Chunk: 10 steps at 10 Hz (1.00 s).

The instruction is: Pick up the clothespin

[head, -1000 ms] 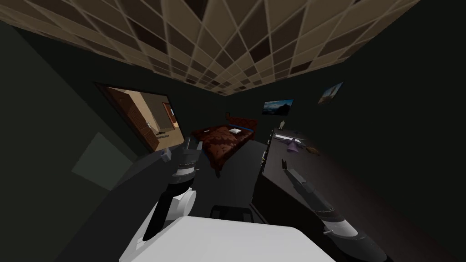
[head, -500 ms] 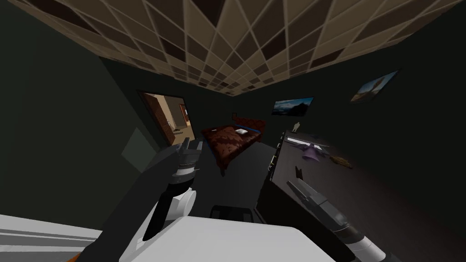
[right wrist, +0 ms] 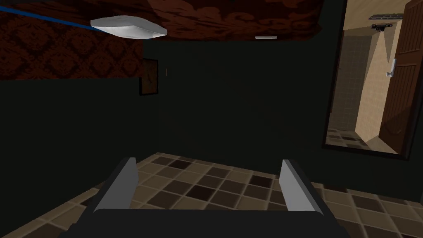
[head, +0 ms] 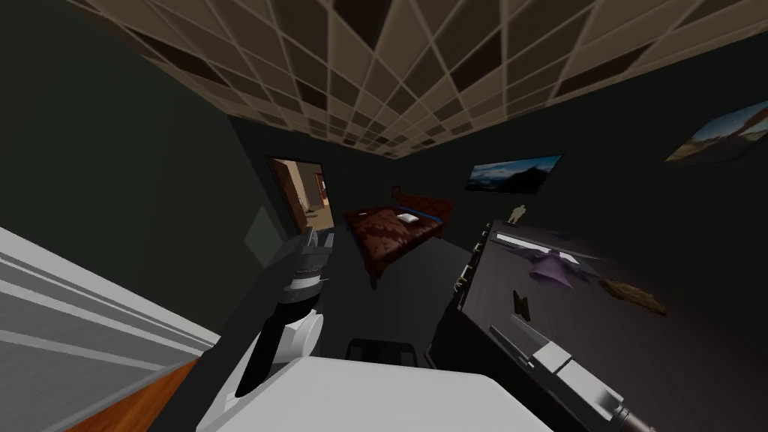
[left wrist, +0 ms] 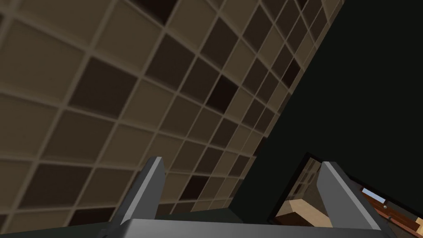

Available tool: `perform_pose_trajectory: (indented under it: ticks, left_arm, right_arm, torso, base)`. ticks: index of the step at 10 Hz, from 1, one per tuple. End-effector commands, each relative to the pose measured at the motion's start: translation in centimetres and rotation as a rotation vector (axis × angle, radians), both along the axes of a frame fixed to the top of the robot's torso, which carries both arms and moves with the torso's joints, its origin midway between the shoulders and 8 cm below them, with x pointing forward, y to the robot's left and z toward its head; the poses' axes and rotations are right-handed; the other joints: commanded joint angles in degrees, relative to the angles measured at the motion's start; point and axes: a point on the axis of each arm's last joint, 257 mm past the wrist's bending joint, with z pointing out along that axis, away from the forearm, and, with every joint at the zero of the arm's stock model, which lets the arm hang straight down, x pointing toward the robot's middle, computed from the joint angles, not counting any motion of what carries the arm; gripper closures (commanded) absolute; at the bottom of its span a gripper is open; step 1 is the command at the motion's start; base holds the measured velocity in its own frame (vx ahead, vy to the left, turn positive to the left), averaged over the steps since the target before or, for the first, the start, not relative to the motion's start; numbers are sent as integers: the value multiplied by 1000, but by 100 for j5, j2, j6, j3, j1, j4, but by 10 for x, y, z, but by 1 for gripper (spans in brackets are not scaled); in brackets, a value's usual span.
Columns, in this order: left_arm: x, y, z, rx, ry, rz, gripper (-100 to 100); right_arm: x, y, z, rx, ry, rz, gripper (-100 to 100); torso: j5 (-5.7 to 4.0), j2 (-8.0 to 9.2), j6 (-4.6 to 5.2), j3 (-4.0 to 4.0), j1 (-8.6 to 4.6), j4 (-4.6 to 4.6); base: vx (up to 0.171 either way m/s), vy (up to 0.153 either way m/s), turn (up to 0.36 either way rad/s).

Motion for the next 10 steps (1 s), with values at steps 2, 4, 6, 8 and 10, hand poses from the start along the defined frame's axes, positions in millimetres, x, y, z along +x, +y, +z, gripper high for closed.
perform_pose_trajectory:
  ticks: [2, 4, 6, 8, 10]
  left_arm:
    - [0, 0, 0, 0, 0, 0, 0]
    - [0, 0, 0, 0, 0, 0, 0]
    - [0, 0, 0, 0, 0, 0, 0]
    - [0, 0, 0, 0, 0, 0, 0]
    - [0, 0, 0, 0, 0, 0, 0]
  right_arm:
    - [-26, -22, -25, -156, 111, 38, -100]
    - [-44, -38, -37, -249, 177, 60, -100]
    - [-59, -52, -46, -343, 239, 99, -100]
    - [-77, -68, -56, -430, 308, 138, -100]
    - [-97, -84, -64, -512, 380, 184, -100]
  torso:
    - [-2, 0, -1, 0, -5, 0]
    - [-2, 0, 6, 0, -2, 1]
    - [-2, 0, 5, 0, -4, 1]
    - [-4, 0, 6, 0, -10, 1]
    - [-5, 1, 7, 1, -12, 1]
  base:
    - [-6, -27, 316]
    - [-4, -13, 143]
    - [-7, -27, 251]
    - [-14, -40, 244]
    - [-23, -44, 206]
